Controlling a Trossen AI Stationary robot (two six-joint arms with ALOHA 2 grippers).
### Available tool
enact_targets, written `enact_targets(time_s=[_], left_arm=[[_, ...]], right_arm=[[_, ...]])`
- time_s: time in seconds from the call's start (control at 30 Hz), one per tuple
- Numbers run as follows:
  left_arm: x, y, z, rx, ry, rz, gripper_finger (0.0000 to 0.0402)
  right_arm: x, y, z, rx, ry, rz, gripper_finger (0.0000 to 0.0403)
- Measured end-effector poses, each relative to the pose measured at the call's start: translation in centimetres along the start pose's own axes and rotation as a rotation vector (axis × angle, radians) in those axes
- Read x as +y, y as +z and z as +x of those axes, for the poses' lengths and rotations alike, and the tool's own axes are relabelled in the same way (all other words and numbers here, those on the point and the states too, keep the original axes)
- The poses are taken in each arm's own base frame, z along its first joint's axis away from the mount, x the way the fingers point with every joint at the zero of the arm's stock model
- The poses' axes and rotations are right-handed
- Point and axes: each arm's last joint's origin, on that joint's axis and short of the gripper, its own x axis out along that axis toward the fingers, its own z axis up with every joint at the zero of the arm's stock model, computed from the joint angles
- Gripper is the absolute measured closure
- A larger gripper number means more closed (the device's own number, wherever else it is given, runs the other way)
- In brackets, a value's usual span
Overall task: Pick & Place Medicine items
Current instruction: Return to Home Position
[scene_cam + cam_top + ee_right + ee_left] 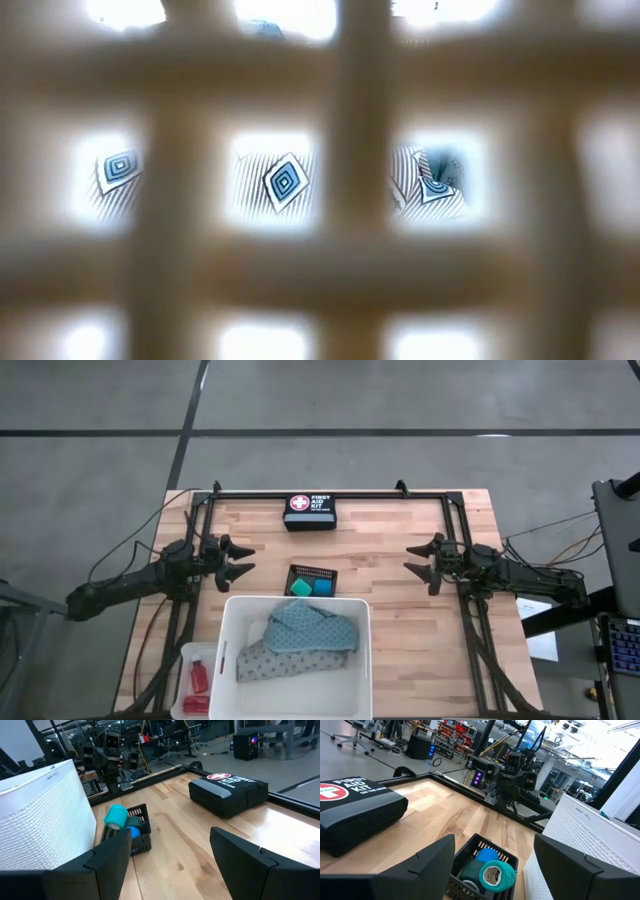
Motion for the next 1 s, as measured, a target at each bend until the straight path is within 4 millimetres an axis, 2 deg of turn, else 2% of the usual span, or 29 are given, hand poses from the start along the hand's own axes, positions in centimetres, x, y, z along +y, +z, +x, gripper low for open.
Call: enact_targets(time_s=[0.67, 1.0], left_arm=[[0.0, 0.0, 0.0, 0.0, 0.0, 0.0, 0.0126], [0.0, 0.0, 0.0, 0.0, 0.0, 0.0, 0.0126]], right_arm=[[0.0, 0.01, 0.0, 0.0, 0.0, -0.001, 0.0131], [0.0, 0.01, 0.0, -0.001, 0.0, 0.0, 0.0141]])
